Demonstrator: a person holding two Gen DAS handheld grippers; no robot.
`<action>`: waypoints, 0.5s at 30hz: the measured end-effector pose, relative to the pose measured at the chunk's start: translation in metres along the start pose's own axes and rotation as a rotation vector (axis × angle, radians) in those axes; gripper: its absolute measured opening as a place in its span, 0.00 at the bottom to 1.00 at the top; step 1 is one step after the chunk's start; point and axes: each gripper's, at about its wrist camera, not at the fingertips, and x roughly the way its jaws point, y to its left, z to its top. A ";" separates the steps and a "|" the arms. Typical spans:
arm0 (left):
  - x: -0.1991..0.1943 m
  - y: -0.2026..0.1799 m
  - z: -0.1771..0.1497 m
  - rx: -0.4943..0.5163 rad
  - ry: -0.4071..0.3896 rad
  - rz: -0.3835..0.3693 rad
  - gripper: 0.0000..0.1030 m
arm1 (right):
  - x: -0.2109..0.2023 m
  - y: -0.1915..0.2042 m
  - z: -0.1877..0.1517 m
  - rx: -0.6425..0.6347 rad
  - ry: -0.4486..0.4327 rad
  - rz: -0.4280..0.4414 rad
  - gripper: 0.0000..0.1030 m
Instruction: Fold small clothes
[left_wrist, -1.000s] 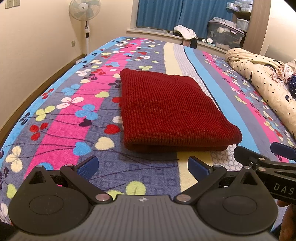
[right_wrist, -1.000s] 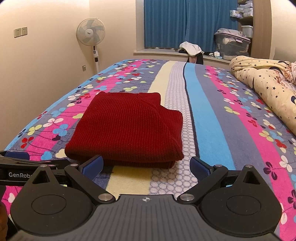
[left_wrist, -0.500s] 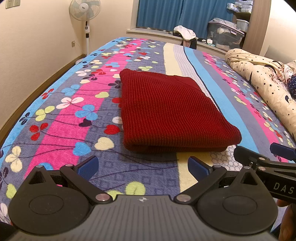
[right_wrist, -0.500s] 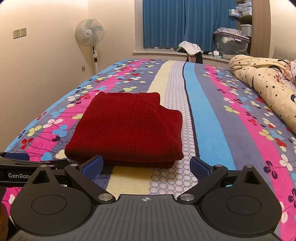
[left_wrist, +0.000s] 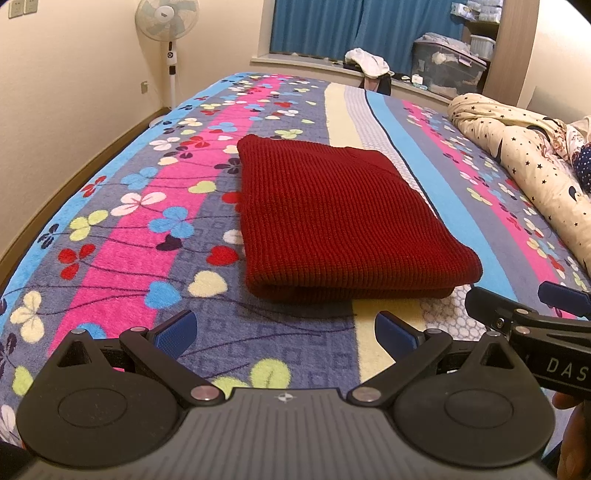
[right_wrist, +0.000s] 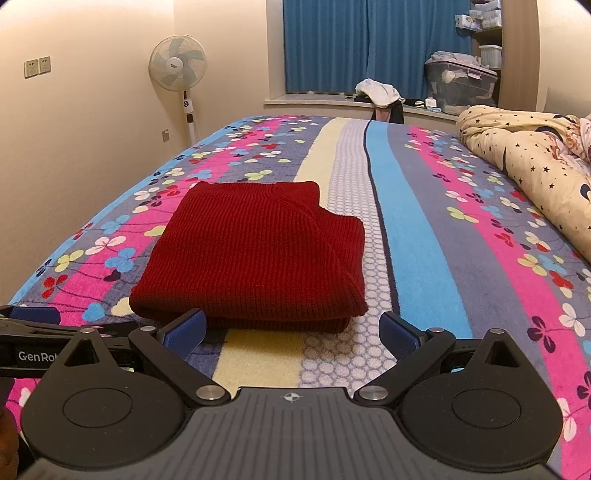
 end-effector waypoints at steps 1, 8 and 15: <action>0.000 0.000 0.000 -0.001 0.000 -0.001 0.99 | 0.000 -0.001 0.000 -0.001 0.000 0.000 0.97; 0.000 0.000 0.000 0.002 0.001 0.002 0.99 | 0.001 0.000 0.001 0.004 0.006 -0.001 0.97; 0.001 0.000 -0.001 0.001 0.005 0.002 0.99 | 0.002 0.002 0.001 0.009 0.012 -0.003 0.97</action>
